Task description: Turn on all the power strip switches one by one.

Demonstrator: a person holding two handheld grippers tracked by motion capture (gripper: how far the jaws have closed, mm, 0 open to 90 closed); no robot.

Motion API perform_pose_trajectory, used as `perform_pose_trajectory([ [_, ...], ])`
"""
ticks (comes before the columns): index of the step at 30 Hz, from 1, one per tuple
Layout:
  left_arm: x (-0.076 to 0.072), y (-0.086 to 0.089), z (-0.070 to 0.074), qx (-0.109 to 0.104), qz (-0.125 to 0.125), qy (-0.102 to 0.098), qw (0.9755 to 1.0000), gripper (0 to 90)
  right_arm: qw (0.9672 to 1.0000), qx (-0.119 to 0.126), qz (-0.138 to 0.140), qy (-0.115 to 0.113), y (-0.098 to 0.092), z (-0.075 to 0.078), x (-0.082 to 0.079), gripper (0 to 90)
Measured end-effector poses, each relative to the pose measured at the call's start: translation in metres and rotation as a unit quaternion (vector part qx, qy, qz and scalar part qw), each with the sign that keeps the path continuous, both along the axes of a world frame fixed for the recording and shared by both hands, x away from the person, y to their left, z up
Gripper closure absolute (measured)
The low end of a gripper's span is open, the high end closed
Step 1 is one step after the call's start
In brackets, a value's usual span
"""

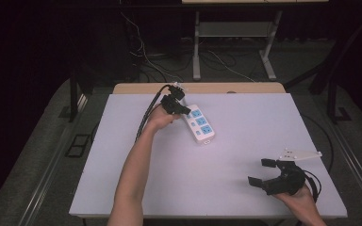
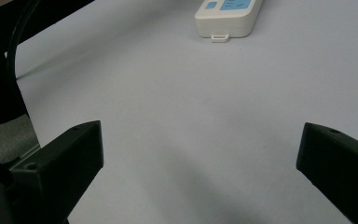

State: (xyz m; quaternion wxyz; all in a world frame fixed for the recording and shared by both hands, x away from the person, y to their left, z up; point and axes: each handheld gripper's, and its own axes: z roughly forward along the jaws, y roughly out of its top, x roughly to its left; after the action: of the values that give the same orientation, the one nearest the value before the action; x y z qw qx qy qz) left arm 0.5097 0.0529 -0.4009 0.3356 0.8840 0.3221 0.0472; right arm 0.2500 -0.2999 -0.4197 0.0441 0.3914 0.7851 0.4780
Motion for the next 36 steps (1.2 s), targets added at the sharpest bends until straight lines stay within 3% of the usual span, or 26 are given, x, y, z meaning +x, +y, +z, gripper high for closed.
perform_pose_trajectory([
  [9,0.001,-0.003,-0.008,0.01,0.002,0.005,0.9999,89.4,1.0,0.0,0.002,0.0,0.001,0.0,0.0,0.4],
  [15,0.003,-0.002,-0.009,0.003,0.01,0.006,0.9999,89.5,1.0,0.0,0.002,-0.001,0.0,0.0,0.0,0.4],
  [21,0.006,-0.001,-0.012,-0.005,0.017,0.02,0.9996,89.9,1.0,-0.001,0.003,-0.002,0.001,0.001,-0.001,0.4],
  [25,0.006,-0.006,-0.011,0.009,0.012,0.015,0.9998,90.0,1.0,-0.001,0.003,-0.003,0.001,0.001,-0.002,0.4],
  [28,0.01,-0.003,-0.013,-0.003,0.016,0.034,0.9993,90.0,1.0,0.001,0.002,-0.003,0.0,0.001,-0.002,0.4],
  [36,0.008,-0.004,-0.012,-0.001,0.024,0.029,0.9993,90.0,1.0,0.002,0.0,-0.005,-0.001,0.002,-0.002,0.4],
])
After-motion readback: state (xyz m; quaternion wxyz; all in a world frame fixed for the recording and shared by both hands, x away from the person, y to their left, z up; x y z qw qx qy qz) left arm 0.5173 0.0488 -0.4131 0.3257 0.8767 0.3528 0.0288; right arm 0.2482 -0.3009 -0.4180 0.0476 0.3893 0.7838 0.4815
